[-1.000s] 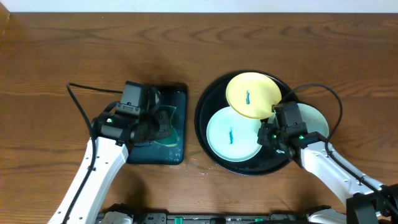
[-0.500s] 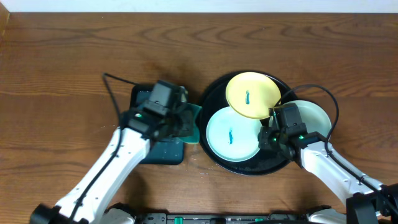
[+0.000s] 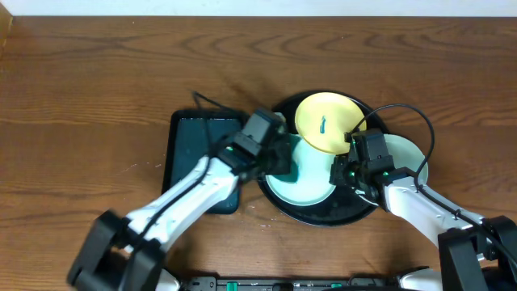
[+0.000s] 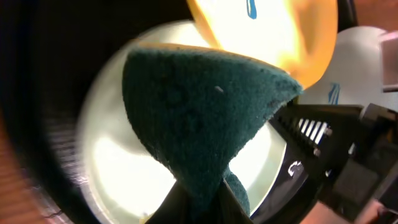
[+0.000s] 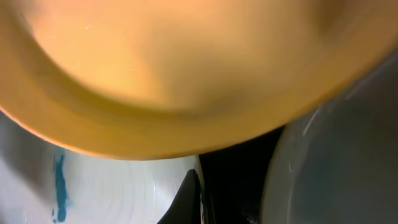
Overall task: Clean dirty plates on tray and stack at the side
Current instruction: 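Scrub the lower pale blue plate with the sponge in the left gripper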
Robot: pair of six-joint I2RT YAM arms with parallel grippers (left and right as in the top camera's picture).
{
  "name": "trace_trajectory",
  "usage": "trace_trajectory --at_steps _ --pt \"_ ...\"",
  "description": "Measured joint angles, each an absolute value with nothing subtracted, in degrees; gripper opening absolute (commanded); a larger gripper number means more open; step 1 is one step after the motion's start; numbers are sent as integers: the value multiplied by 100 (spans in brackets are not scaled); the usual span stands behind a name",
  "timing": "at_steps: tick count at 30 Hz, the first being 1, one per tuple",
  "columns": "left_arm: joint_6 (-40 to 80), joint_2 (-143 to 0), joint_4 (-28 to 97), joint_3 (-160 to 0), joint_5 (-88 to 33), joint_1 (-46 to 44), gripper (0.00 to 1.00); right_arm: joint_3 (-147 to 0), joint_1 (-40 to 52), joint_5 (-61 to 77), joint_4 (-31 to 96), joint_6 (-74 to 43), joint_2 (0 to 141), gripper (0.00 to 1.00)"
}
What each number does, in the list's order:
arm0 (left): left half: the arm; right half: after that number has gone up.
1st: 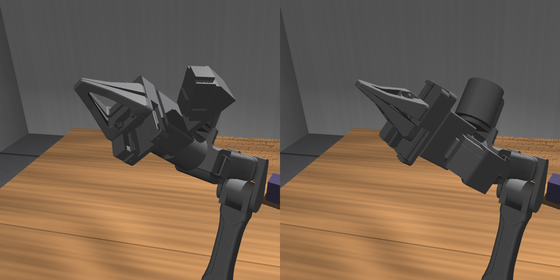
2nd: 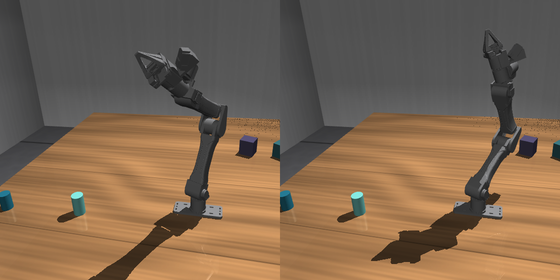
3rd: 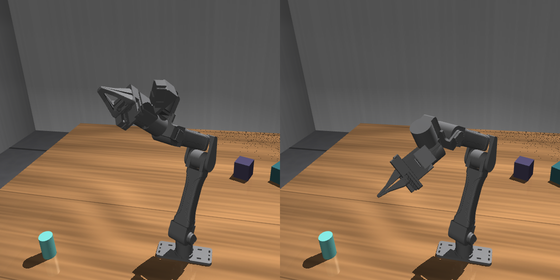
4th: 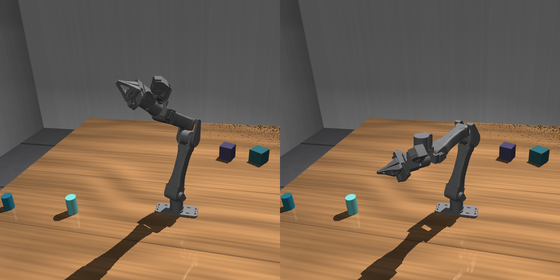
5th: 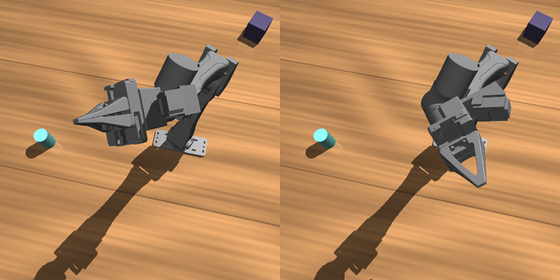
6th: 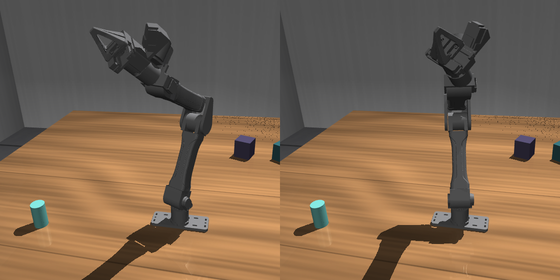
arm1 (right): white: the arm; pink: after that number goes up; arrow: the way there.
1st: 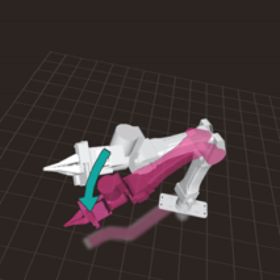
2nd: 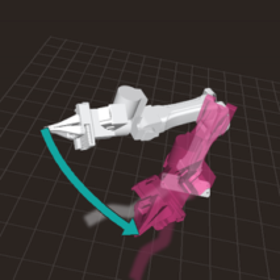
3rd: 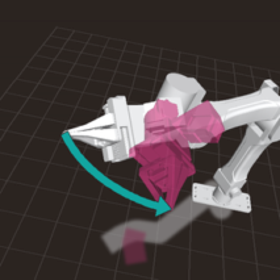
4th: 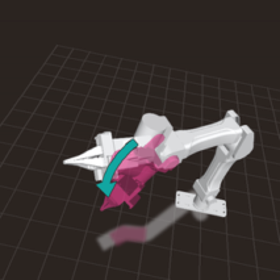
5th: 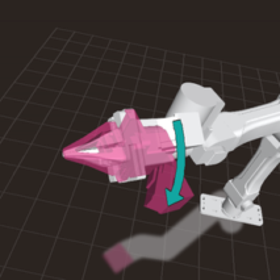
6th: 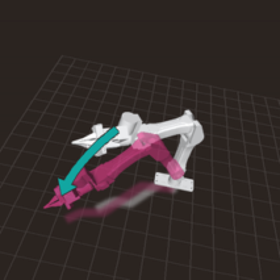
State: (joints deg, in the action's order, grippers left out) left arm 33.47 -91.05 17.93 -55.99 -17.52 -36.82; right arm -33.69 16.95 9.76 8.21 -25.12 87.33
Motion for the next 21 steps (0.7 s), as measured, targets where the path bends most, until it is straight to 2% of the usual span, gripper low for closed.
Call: trace_trajectory --at_steps 7,13,21 --pt "3986 -10141 1236 -5599 -1772 -4178 8 -3380 1695 1007 847 -2523 8737 1" --pt "4178 -10501 904 -5621 -1776 -4224 8 -3380 1695 1007 854 -2545 8737 1" --pt "4108 -10615 1664 -5975 -1391 -4139 7 -3404 1697 1083 921 -2567 8748 1"
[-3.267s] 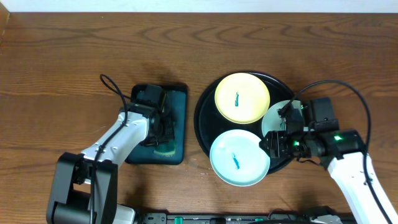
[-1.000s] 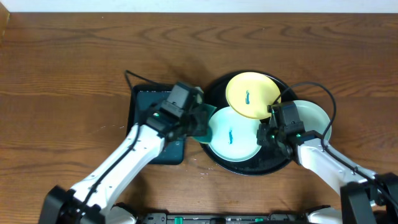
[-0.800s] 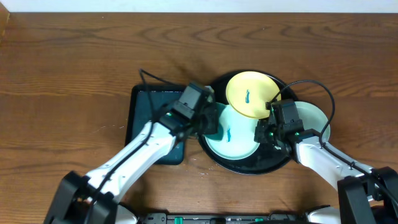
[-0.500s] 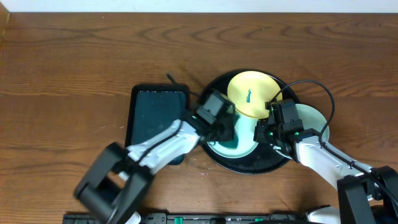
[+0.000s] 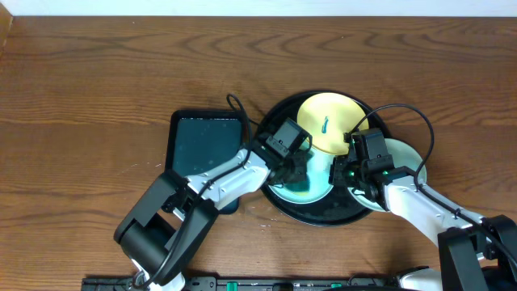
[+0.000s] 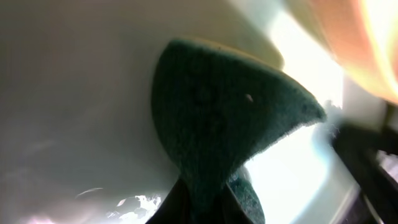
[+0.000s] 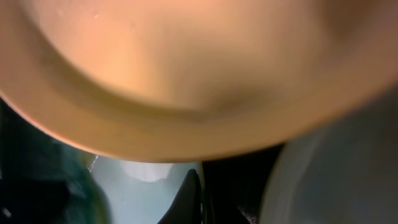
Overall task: Clean dirty plates on tray and stack at the side
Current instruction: 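Scrub the lower pale blue plate with the sponge in the left gripper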
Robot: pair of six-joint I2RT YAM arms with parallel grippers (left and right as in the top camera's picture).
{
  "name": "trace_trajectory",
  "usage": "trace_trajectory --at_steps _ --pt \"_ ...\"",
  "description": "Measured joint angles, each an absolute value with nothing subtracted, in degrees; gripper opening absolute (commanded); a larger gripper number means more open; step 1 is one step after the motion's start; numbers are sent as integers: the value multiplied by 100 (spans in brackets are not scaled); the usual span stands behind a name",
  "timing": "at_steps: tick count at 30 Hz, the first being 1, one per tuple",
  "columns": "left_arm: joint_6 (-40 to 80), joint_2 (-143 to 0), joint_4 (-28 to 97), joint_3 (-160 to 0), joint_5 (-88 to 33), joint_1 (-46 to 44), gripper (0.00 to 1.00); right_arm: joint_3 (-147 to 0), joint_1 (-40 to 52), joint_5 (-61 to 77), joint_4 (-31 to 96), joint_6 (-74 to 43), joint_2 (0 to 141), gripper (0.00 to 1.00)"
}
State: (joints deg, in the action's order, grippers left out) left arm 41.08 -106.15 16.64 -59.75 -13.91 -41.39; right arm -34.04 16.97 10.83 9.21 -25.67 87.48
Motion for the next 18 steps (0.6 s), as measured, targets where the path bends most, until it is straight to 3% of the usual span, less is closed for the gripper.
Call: trace_trajectory --at_steps 8,14,18 --pt "4198 -10621 3002 -6440 150 -3959 7 -3413 1708 1216 956 -2652 8770 1" --pt "4191 -10630 2886 -6436 298 -3962 7 -3413 1712 1269 976 -2609 8774 1" --pt "4160 -10656 2161 -6320 -276 -3861 7 -3417 1712 1282 980 -2596 8774 1"
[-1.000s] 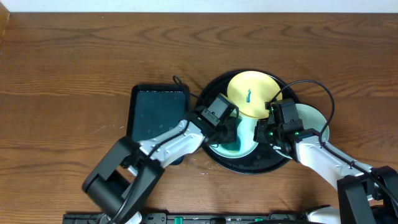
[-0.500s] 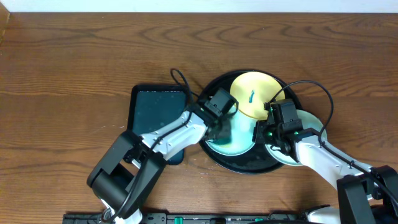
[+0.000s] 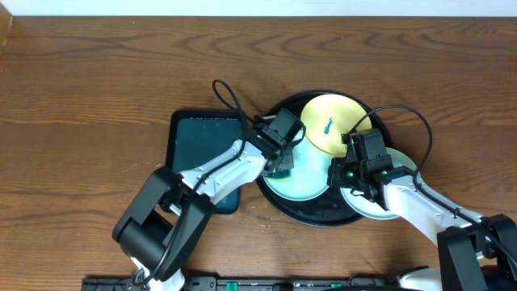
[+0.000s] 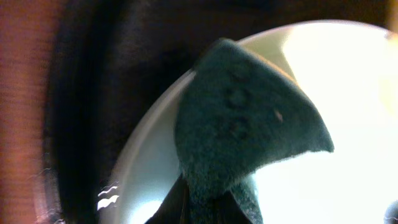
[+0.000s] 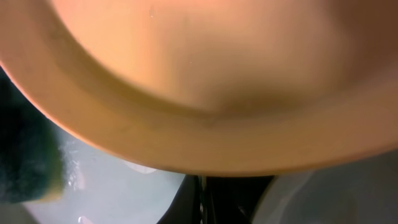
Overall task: Clean dirty plates on tray and stack at the side
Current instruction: 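Scrub the lower pale blue plate with the sponge in the left gripper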
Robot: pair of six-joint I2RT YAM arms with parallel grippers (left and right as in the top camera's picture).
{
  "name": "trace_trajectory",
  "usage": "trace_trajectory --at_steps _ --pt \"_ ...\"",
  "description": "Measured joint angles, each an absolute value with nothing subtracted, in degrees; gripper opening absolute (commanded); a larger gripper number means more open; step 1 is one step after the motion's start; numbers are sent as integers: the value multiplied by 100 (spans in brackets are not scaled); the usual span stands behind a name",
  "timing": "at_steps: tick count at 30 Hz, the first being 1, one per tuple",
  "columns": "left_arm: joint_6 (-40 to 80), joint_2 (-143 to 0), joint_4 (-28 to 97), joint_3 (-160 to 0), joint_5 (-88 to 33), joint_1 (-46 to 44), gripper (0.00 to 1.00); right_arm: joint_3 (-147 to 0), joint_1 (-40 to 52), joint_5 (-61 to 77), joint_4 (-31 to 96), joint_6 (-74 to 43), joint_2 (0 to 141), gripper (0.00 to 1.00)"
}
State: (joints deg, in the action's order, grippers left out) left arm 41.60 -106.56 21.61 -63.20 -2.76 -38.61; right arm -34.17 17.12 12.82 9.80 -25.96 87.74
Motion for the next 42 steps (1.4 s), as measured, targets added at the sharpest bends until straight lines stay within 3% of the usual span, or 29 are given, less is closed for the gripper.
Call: trace_trajectory --at_steps 7,24,33,42 --pt "4394 -10936 1048 -6285 -1361 -3872 8 -3424 1710 1260 987 -2515 8774 1" --pt "4628 -11207 764 -6351 -2504 -4095 8 -3444 1706 1127 1011 -2427 8772 1" --pt "4165 -11214 1970 -6584 -2786 -4018 7 -3446 1706 1120 1011 -2383 8770 1" --pt "4060 -10881 3164 -6600 -1883 -3522 7 -3444 1708 1199 1022 -2383 8772 1"
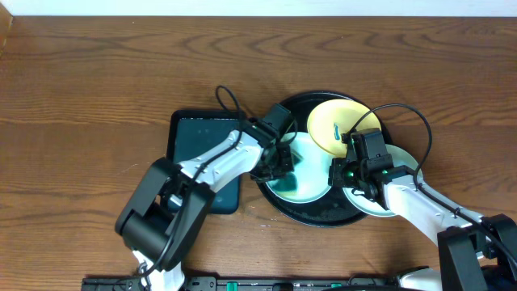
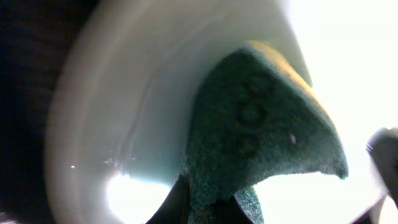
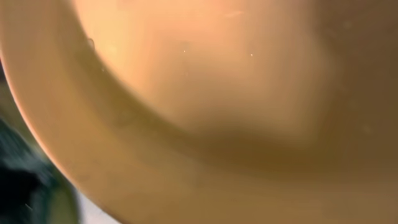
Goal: Clean dirty plates on tray and stack at the side
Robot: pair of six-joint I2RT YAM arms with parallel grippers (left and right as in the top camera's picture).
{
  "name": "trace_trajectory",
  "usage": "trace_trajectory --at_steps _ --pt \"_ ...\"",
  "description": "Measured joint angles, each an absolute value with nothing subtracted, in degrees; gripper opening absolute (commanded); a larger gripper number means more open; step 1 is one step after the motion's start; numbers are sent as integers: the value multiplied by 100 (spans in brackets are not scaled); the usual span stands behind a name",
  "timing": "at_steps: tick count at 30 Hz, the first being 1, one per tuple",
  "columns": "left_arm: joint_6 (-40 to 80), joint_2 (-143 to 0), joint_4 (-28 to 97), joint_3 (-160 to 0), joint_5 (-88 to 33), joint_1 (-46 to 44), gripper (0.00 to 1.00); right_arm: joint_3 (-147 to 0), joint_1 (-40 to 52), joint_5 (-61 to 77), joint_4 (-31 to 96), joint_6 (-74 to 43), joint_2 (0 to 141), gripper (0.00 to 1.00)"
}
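Observation:
A black round tray [image 1: 323, 217] carries three plates. My left gripper [image 1: 281, 166] is shut on a dark green sponge [image 2: 261, 137] with a yellow backing, pressed on the wet pale green plate [image 1: 311, 184] near its left side. A yellow plate [image 1: 338, 121] with a blue smear lies tilted at the tray's back. Its underside [image 3: 217, 93] fills the right wrist view and hides those fingers. My right gripper [image 1: 343, 171] sits at the pale green plate's right rim, under the yellow plate's edge. A white plate [image 1: 404, 164] lies under the right arm.
A dark rectangular tray [image 1: 194, 141] lies left of the round tray, partly under my left arm. Cables loop above both wrists. Bare wooden table surrounds the trays.
The sponge has gone from the pale green plate's upper left rim to lower on its left side. The yellow plate has shifted slightly right and now covers the whole right wrist view.
The sponge was first held over the pale green plate, which showed a blue smear. Then it lay on the plate's middle and the smear no longer showed. Then it was at the upper left rim, and now it is lower left. The right gripper has stayed at the rim.

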State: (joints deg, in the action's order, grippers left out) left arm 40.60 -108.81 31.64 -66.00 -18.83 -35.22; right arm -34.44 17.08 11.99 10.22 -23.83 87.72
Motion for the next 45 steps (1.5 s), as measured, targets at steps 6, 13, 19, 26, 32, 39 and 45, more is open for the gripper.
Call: trace_trajectory --at_steps 6,13,19,26,32,39,45 --pt "4066 -10527 3308 -6479 -897 -3470 7 -3444 1708 1216 1024 -2386 8774 1" --pt "4040 -9389 3909 -6285 -161 -3297 9 -3446 1708 1262 1081 -2383 8764 1" --pt "3804 -8029 4504 -6267 132 -2838 10 -3465 1717 1347 1909 -2320 8425 1" --pt "3514 -7612 4945 -6191 237 -1907 10 -3538 2080 1420 2692 -2029 7467 1" --pt "3181 -7730 4969 -5883 257 -1566 10 -3656 2285 864 2775 -1988 6696 1" --pt "2814 -7754 4674 -5828 255 -1542 11 -3662 2285 -473 2464 -1835 6449 1" --pt "2657 -7752 4331 -5472 259 -1542 30 -3664 2285 -1157 2154 -1518 6447 1"
